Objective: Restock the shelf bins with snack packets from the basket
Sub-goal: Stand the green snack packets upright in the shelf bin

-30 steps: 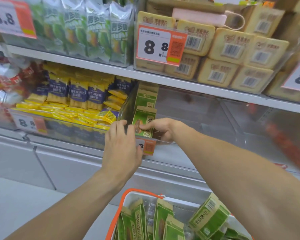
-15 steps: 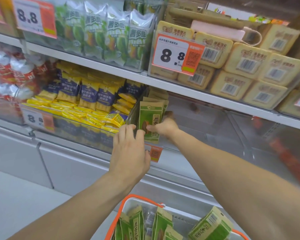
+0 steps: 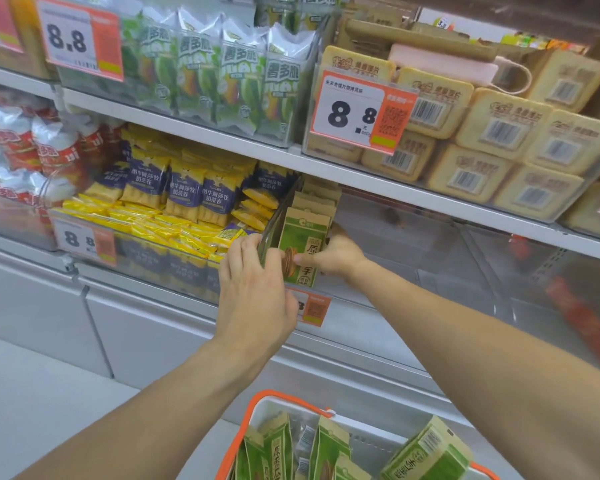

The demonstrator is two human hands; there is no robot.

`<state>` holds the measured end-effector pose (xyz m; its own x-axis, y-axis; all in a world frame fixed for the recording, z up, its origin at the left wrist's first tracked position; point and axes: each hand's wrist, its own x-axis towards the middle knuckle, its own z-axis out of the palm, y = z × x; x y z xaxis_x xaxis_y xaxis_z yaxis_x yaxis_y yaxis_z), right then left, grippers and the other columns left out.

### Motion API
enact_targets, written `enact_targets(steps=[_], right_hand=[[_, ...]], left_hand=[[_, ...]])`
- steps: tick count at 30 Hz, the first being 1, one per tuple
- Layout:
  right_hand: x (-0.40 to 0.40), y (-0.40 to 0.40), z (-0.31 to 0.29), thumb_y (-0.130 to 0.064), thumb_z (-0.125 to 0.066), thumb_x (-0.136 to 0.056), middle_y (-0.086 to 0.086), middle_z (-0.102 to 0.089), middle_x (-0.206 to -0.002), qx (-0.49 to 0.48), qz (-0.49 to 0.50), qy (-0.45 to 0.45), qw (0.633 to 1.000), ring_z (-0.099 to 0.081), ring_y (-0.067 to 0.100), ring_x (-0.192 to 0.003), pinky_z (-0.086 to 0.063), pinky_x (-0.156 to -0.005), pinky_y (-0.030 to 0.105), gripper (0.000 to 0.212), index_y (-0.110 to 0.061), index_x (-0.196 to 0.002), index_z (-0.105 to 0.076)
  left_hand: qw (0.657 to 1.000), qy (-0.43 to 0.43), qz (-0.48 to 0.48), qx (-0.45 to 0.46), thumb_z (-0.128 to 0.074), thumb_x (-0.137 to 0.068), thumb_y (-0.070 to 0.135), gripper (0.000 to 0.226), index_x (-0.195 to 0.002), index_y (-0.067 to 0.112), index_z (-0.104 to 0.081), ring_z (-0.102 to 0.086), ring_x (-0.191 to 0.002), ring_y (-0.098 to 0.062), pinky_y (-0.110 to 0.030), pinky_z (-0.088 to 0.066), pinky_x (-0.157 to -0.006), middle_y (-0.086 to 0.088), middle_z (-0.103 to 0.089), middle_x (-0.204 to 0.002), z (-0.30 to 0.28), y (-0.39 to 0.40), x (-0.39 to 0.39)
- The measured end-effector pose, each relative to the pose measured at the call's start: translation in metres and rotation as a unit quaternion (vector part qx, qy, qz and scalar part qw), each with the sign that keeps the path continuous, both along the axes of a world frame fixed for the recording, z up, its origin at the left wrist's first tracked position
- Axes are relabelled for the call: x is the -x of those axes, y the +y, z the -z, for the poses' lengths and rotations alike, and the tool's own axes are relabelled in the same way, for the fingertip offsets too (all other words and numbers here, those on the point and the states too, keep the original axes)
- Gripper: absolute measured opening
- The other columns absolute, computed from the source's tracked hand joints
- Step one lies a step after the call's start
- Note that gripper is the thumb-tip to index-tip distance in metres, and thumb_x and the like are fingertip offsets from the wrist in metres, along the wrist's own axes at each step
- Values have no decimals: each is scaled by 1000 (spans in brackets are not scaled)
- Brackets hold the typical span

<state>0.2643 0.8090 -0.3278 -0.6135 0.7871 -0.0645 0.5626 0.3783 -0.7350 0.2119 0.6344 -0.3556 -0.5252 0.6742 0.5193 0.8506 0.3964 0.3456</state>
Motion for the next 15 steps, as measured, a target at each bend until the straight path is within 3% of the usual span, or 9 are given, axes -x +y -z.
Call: enact_targets(steps=[7, 12, 15], right_hand=[[-20, 0, -3, -27, -90, -70, -1, -58, -125, -32, 26, 17, 999, -58, 22, -121, -54, -96, 46, 77, -14, -132, -46], [-19, -15, -3, -34, -75, -87, 3, -65, -110, -37, 9, -44, 998, -70, 25, -92, -62, -76, 41, 44, -16, -116, -48], [-30, -21, -18, -40, -64, -94, 10, -68, -116, -105, 7, -79, 991, -68, 28, -102, -56, -86, 38, 48, -6, -126, -56]], left_hand=[[1000, 0, -9, 18, -78, -76, 37, 54, -119, 13, -55, -32, -137, -36, -49, -35, -108, -19, -43, -139, 8, 4, -2], [1000, 8, -11, 18, -80, -75, 40, 57, -119, 11, -56, -34, -137, -37, -51, -37, -106, -20, -43, -141, 13, 5, -2], [1000, 10, -13, 14, -81, -74, 36, 58, -119, 10, -57, -38, -133, -39, -52, -37, -104, -21, -45, -139, 12, 2, -3]])
